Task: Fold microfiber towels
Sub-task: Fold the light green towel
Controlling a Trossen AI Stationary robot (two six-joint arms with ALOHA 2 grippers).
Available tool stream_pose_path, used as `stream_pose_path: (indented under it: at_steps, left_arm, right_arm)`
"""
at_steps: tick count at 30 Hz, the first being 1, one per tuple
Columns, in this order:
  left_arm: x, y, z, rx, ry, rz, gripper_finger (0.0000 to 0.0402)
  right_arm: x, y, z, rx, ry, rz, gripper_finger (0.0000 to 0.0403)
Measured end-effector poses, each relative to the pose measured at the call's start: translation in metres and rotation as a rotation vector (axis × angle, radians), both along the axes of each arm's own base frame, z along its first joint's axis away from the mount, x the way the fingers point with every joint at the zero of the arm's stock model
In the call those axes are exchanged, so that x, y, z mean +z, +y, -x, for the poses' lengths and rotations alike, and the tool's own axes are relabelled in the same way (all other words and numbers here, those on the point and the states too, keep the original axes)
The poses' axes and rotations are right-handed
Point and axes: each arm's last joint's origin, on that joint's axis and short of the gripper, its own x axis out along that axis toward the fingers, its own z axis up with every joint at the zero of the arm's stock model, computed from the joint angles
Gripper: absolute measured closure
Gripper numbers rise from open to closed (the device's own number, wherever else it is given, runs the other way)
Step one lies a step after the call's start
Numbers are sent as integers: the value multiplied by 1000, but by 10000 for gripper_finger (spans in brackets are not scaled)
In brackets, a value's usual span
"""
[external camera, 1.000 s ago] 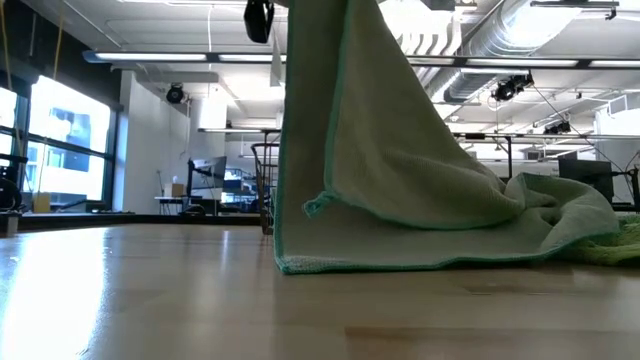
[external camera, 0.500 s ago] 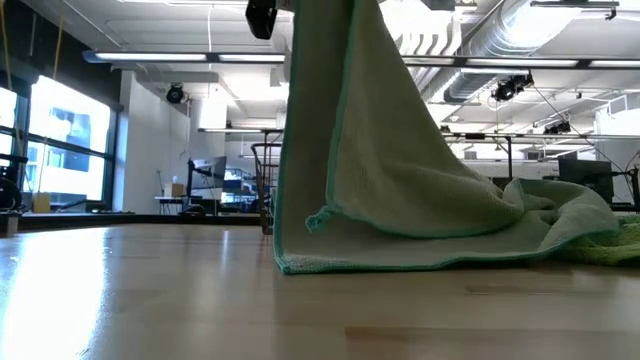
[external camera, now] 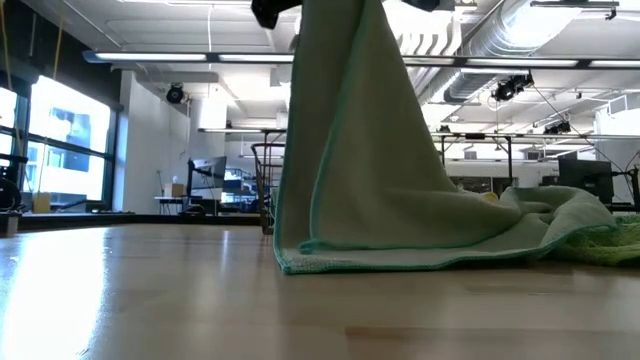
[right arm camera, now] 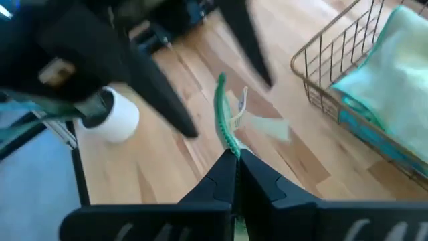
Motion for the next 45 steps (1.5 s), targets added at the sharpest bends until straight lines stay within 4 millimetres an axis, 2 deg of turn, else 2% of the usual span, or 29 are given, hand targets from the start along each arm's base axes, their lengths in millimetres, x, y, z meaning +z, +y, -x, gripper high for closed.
stream_pose_path:
  at_steps: [5,10,15,26,33,36,45]
  left_arm:
    - [14,3,0,-49,101,-61,215]
    - [5,1,2,-151,255,-72,214]
    - [0,1,-5,-165,277,-79,213]
    - [-9,1,-45,-189,363,-52,214]
    - [-8,3,-48,-177,530,-42,254]
    - [-4,4,-47,-161,536,-47,274]
    - [-11,5,-46,-158,588,-39,315]
  right_arm:
    - [-13,3,-9,17,44,-3,403]
    - [-13,3,-10,24,42,4,403]
    - [-13,3,-10,28,39,6,403]
    - [-17,4,-12,25,54,1,403]
    - [-25,4,-14,18,99,5,403]
    - [-27,4,-15,15,104,3,403]
    - [-31,5,-19,16,106,6,403]
